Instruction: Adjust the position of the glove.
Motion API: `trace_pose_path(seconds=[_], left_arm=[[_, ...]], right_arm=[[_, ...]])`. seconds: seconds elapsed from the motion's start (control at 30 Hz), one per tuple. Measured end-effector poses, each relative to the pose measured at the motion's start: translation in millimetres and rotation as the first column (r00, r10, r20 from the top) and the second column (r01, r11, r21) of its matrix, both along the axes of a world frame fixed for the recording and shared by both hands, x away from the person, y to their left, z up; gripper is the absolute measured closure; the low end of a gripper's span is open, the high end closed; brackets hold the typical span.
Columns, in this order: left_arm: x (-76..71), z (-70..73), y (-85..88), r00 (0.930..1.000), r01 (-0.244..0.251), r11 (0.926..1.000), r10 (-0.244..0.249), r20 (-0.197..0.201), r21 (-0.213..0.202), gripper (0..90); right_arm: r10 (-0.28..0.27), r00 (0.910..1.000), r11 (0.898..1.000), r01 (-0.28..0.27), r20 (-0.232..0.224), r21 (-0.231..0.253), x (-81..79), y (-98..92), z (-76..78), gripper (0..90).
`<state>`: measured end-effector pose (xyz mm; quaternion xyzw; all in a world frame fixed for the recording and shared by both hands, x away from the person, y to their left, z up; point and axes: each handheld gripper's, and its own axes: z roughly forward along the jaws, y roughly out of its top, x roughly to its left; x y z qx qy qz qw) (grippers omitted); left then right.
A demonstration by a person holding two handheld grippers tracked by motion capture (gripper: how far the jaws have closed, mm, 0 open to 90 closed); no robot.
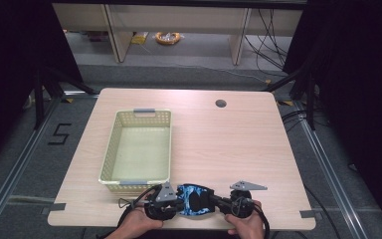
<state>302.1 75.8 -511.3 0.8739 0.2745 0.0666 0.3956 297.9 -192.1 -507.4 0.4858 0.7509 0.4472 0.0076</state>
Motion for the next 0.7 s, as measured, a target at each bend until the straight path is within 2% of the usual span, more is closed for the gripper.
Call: trace_pose_path(seconds=[0.1,0.13,0.17,0.2,0.23,0.27,0.3,0.33,0.37,0.4,0.43,0.47,0.53,0.57,0.6,0.63,0.67,0.7], left_arm=[[3.1,1.7,4.5,0.9999,0.015,0.9998,-0.015,0.0,0.015,73.8],[2.6,1.2,5.1,0.9999,-0.006,0.9998,0.006,-0.011,0.016,69.1],[3.3,2.5,6.8,0.9998,0.007,0.9999,-0.007,-0.016,0.012,66.6],[3.1,3.0,7.7,0.9996,0.001,1.0,0.0,-0.029,0.01,61.7],[4.2,4.2,10.3,0.999,0.023,0.9997,-0.023,-0.038,0.012,58.7],[3.6,4.1,11.2,0.9988,0.011,0.9999,-0.011,-0.048,0.001,55.9],[4.3,5.6,14.3,0.9993,0.02,0.9998,-0.02,-0.031,0.009,55.5],[4.0,7.2,17.0,0.9993,0.027,0.9996,-0.026,-0.027,0.011,55.7],[3.8,8.3,20.6,0.9997,0.02,0.9996,-0.02,-0.012,0.02,56.4],[3.8,8.8,22.4,0.9994,0.035,0.9988,-0.035,0.002,0.034,57.1],[2.0,8.0,22.5,0.9989,0.045,0.9983,-0.045,-0.012,0.036,58.4],[1.5,7.0,22.0,0.9986,0.052,0.9978,-0.052,0.0,0.041,58.4],[0.1,5.8,20.1,0.9983,0.057,0.9973,-0.057,-0.009,0.047,58.1],[-2.1,3.1,13.8,0.997,0.076,0.9933,-0.077,0.012,0.088,57.2],[-1.2,1.6,11.7,0.9956,0.088,0.9903,-0.091,0.025,0.108,56.4],[-0.6,0.7,9.5,0.9963,0.078,0.9919,-0.081,0.028,0.1,55.7],[-0.7,1.7,8.1,0.9961,0.083,0.9912,-0.085,0.023,0.104,55.2],[0.5,2.0,7.7,0.9944,0.094,0.989,-0.099,0.038,0.114,55.1]], right_arm=[[-0.004,0.9995,1.0,0.004,-0.031,0.012,-1.0,2.0,0.7,88.0],[0.015,0.9999,1.0,-0.015,0.003,0.004,1.6,-0.5,-2.0,88.0],[0.011,0.9999,1.0,-0.011,0.002,-0.009,1.5,-1.5,-2.0,88.0],[0.011,0.9999,1.0,-0.011,-0.007,-0.001,1.7,-1.2,-3.3,87.9],[0.016,0.9999,1.0,-0.016,0.004,-0.02,2.6,-2.4,-3.7,87.9],[0.025,0.9997,1.0,-0.025,-0.004,-0.008,4.0,-2.7,-5.6,87.9],[0.017,0.9994,1.0,-0.017,-0.03,0.005,2.8,-1.5,-4.9,87.9],[0.018,0.9991,1.0,-0.017,-0.037,0.018,2.5,-1.0,-5.1,87.9],[0.035,0.9994,0.999,-0.035,-0.005,-0.001,4.9,-3.1,-6.5,87.9],[0.034,0.9993,0.999,-0.035,-0.011,-0.005,4.6,-3.2,-6.2,87.9],[0.038,0.9992,0.999,-0.038,-0.013,0.0,4.7,-2.9,-6.6,87.9],[0.041,0.9991,0.999,-0.041,-0.01,-0.002,4.8,-3.0,-6.8,87.9],[0.044,0.999,0.999,-0.044,-0.007,0.009,5.0,-2.4,-7.6,87.8],[0.049,0.9987,0.999,-0.049,-0.012,0.014,5.0,-2.1,-7.7,87.8],[0.025,0.9987,0.999,-0.024,-0.044,0.031,2.2,0.2,-6.4,87.8],[0.049,0.9987,0.999,-0.049,-0.014,0.004,4.1,-1.8,-7.0,87.8],[0.05,0.9987,0.999,-0.049,-0.013,0.005,4.2,-2.0,-7.1,87.8],[0.046,0.9989,0.999,-0.046,-0.013,0.009,4.5,-2.5,-7.6,87.8]])
